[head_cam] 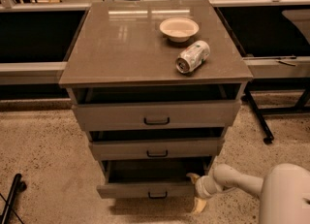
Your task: Open bottom drawer
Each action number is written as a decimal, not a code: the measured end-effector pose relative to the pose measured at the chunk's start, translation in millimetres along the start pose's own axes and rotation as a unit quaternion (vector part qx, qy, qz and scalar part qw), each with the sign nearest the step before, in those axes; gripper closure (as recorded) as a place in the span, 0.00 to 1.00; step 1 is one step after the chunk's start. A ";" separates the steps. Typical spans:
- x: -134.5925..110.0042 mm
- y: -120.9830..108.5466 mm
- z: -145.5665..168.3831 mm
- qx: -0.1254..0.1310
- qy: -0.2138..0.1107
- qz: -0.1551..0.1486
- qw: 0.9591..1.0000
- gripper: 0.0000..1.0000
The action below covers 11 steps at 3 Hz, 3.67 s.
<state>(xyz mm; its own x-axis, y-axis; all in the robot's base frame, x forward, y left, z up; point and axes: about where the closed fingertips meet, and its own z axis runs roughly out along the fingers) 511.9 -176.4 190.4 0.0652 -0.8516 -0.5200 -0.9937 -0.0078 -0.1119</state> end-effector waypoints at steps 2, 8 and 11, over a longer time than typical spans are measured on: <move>-6.6 23.9 2.5 -0.027 -0.005 -0.006 1.000 0.52; -32.7 16.1 -54.7 0.016 0.001 -0.027 1.000 0.73; -1.4 -18.0 -16.9 0.017 -0.006 0.023 1.000 1.00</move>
Offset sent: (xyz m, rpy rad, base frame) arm -0.0303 0.0058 0.0005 0.0021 0.0533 0.0510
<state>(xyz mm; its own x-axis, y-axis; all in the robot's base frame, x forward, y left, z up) 528.1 -184.0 207.5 0.0201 -0.8448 -0.5348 -0.9921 0.0495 -0.1153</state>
